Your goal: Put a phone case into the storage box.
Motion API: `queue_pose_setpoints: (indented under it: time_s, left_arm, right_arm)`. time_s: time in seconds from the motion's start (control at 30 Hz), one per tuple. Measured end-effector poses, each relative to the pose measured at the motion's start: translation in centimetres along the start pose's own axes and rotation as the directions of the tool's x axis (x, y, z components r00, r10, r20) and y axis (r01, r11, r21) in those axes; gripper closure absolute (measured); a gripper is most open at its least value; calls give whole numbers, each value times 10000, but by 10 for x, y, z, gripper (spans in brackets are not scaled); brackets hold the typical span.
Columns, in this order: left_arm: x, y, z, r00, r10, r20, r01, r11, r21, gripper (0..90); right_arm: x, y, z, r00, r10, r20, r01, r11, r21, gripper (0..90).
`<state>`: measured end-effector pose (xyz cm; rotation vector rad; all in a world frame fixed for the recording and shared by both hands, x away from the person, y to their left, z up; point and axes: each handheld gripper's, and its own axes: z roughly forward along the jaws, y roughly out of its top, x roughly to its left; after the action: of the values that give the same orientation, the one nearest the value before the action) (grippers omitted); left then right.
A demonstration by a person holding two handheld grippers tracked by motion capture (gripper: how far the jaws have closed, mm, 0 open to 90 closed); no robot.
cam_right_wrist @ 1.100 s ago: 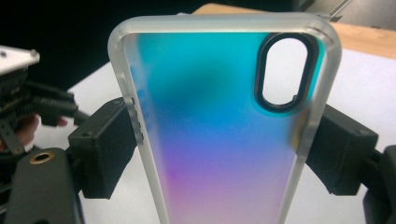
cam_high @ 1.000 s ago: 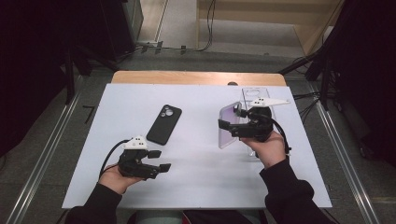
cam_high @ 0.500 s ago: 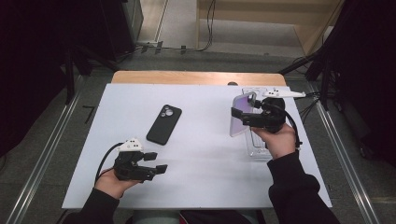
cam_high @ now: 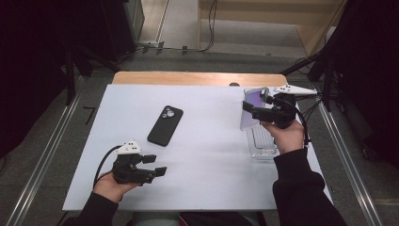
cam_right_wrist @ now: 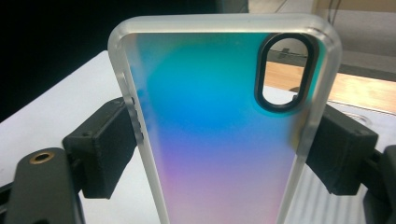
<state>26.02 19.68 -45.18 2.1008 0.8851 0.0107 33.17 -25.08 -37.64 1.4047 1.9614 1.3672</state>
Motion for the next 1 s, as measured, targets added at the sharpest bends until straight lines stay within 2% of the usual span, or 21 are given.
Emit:
queue_pose_setpoints:
  time_s: [0.4, 0.77, 1.0]
  left_arm:
    - [2, -1, -2, 10000, -61, -44, 61, 10000, -41, 320]
    - [4, -1, -1, 9999, -146, -47, 145, 9998, -115, 320]
    - [3, -1, 2, 10000, -80, -10, 80, 10000, -40, 320]
  right_arm:
    - [-22, 3, 1, 9966, 373, 728, -355, 9990, -258, 153]
    - [-39, 7, 16, 9888, 570, 1378, -551, 9983, -177, 153]
    - [-50, 12, 31, 9832, 500, 1758, -493, 9987, -84, 152]
